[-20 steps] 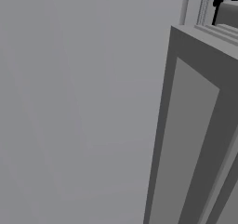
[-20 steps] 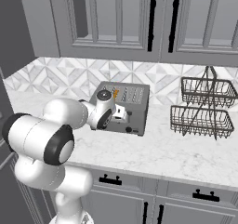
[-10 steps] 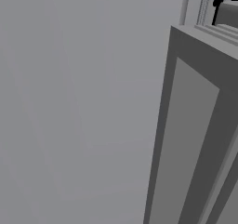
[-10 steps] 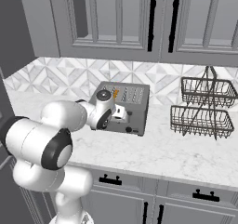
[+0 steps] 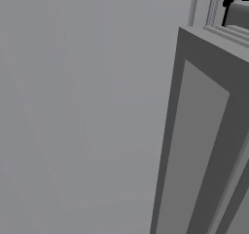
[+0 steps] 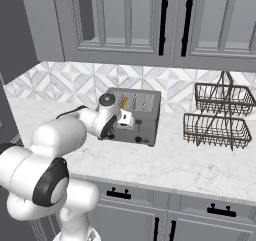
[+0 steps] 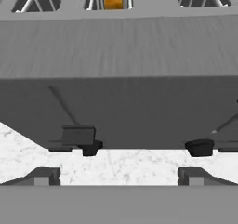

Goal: Start the toaster. Once the lever pops up, take the bread to the plate on the dining counter.

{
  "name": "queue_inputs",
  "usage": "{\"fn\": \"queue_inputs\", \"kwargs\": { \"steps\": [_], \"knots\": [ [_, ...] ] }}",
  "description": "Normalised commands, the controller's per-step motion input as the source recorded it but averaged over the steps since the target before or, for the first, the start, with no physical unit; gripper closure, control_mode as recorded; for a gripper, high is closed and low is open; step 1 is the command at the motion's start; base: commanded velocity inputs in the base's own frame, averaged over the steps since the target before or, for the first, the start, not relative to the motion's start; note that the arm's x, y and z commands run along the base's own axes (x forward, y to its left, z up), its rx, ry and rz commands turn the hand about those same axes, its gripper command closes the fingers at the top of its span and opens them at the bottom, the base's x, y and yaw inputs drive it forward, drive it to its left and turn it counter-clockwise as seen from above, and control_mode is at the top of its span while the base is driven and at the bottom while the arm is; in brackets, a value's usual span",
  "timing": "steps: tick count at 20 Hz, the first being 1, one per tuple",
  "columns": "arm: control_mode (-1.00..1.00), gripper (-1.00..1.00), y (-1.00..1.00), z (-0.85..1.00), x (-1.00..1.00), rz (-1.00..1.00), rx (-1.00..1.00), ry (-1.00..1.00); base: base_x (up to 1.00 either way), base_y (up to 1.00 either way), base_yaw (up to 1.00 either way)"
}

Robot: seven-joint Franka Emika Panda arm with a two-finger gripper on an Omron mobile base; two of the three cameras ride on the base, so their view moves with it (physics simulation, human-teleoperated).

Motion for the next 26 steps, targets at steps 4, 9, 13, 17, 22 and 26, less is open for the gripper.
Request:
{"fn": "queue_inputs", "kwargs": {
  "steps": [4,9,13,17,22,26],
  "knots": [
    [-1.0,-1.0,0.0,0.44,-0.12,0.0,0.0,-0.04,0.0,0.0,0.0],
    [-1.0,-1.0,0.0,0.44,-0.14,0.0,0.0,-0.08,0.0,0.0,0.0],
    [-1.0,-1.0,0.0,0.43,-0.06,0.02,0.0,-0.18,0.0,0.0,0.0],
    [-1.0,-1.0,0.0,0.46,-0.06,0.03,0.0,-0.18,0.0,0.0,0.0],
    [-1.0,-1.0,0.0,0.46,0.0,0.0,0.0,-0.11,0.0,0.0,0.0],
    [-1.0,-1.0,0.0,0.45,0.0,0.0,0.0,-0.01,0.0,0.0,0.0]
  ]
}}
